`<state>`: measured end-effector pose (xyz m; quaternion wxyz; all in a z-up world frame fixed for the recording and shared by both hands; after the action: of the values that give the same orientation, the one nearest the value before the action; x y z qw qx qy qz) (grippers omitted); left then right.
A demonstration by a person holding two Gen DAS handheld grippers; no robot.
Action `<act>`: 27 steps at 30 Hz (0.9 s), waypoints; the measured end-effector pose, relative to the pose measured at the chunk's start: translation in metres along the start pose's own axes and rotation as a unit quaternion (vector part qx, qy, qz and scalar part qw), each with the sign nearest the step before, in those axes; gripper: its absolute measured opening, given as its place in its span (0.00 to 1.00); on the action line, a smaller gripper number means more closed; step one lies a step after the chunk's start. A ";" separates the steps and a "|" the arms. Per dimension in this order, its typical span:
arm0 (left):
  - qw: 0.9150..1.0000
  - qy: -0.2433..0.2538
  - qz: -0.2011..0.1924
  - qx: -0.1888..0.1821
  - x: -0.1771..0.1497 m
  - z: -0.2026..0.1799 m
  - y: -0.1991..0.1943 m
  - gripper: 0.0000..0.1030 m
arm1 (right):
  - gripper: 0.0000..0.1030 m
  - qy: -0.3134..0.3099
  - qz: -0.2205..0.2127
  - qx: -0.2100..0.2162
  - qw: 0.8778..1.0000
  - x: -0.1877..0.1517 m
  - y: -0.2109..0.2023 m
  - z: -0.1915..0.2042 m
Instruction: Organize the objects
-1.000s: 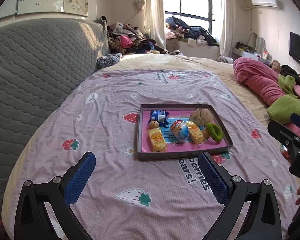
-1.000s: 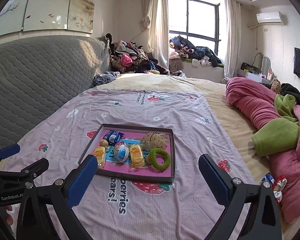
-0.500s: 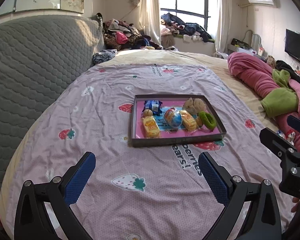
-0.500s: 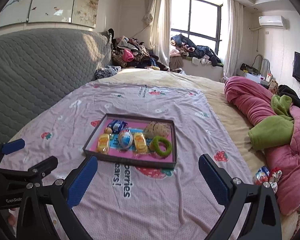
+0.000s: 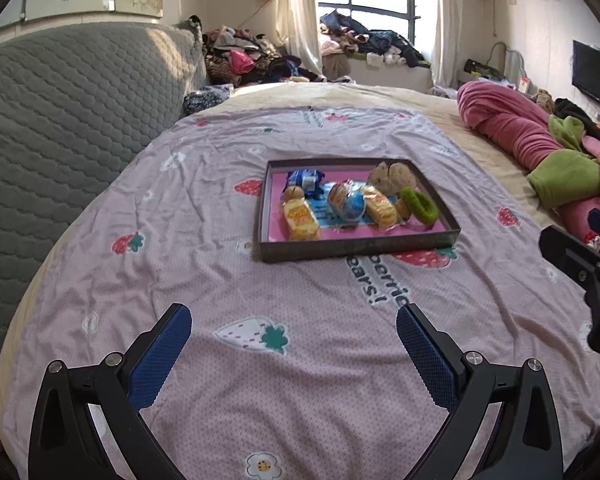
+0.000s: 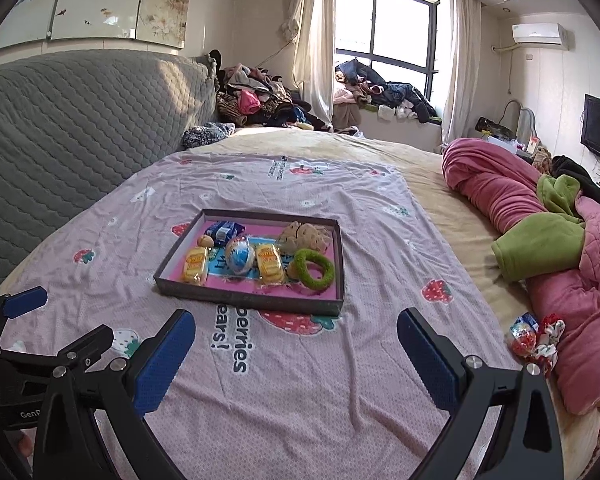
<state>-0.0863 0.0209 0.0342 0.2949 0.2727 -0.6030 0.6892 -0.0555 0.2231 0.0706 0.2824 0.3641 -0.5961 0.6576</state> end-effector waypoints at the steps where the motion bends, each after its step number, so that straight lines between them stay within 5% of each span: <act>1: 1.000 -0.003 0.003 0.002 -0.002 0.001 0.002 0.99 | 0.99 0.001 0.002 0.000 1.000 -0.001 0.002 0.000; 27: 0.999 -0.012 0.027 0.019 -0.041 0.009 0.055 0.99 | 0.99 0.002 0.028 -0.002 1.000 -0.052 0.037 -0.012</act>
<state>-0.0984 0.0037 -0.0314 0.2636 0.2706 -0.6002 0.7050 -0.0572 0.2337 0.0068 0.2659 0.3452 -0.6064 0.6652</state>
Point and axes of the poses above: each gripper's, at about its wrist camera, not at the fingertips, and y roughly the way its jaws point, z to its left, x to its top, the point moved 4 cm from there along y, roughly the way its jaws point, and after that the axes turned 8 degrees about x, right-handed, at the moved point
